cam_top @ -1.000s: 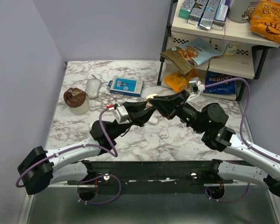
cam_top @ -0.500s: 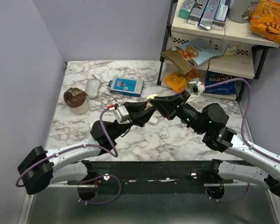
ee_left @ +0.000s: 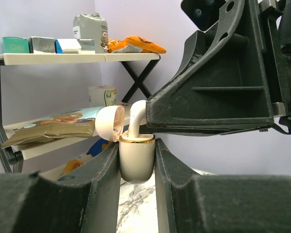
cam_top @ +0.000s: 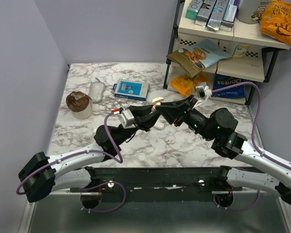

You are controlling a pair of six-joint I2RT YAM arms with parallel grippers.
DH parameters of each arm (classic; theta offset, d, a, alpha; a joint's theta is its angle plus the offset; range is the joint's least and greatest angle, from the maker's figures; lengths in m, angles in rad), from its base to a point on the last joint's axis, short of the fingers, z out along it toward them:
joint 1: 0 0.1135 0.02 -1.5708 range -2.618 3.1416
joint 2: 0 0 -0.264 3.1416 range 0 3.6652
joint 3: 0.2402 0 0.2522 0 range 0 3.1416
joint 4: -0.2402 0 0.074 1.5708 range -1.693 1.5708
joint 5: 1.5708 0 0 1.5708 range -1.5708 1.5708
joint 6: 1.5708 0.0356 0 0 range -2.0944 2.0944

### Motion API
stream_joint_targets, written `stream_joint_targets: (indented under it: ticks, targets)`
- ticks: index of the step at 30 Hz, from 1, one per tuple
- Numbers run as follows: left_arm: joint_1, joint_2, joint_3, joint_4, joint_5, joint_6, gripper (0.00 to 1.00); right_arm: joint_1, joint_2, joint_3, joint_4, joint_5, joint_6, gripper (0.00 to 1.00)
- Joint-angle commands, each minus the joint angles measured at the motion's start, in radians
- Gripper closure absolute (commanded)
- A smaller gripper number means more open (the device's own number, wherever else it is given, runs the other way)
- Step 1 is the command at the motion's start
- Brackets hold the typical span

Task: Insert the wireless bluetooth earbuds into the charging case
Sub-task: Place the earbud in the charging case.

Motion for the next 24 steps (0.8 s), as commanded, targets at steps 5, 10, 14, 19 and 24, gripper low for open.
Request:
stream_joint_targets:
  ticks: [5, 10, 14, 19, 24]
  targets:
    - [-0.004, -0.019, 0.011, 0.104, -0.013, 0.012, 1.00, 0.011, -0.019, 0.005, -0.112, 0.072, -0.020, 0.55]
    - [-0.004, -0.022, 0.002, 0.104, -0.016, 0.007, 1.00, 0.011, -0.033, 0.038, -0.160, 0.134, -0.024, 0.47]
    - [-0.004, -0.023, -0.003, 0.107, -0.016, 0.007, 1.00, 0.010, -0.039, 0.050, -0.178, 0.164, -0.031, 0.42]
    - [-0.004, -0.026, -0.003, 0.111, -0.012, 0.005, 1.00, 0.011, -0.041, 0.057, -0.187, 0.190, -0.036, 0.39]
    - [-0.004, -0.035, -0.013, 0.122, 0.001, -0.002, 1.00, 0.010, -0.061, 0.058, -0.184, 0.217, -0.066, 0.39]
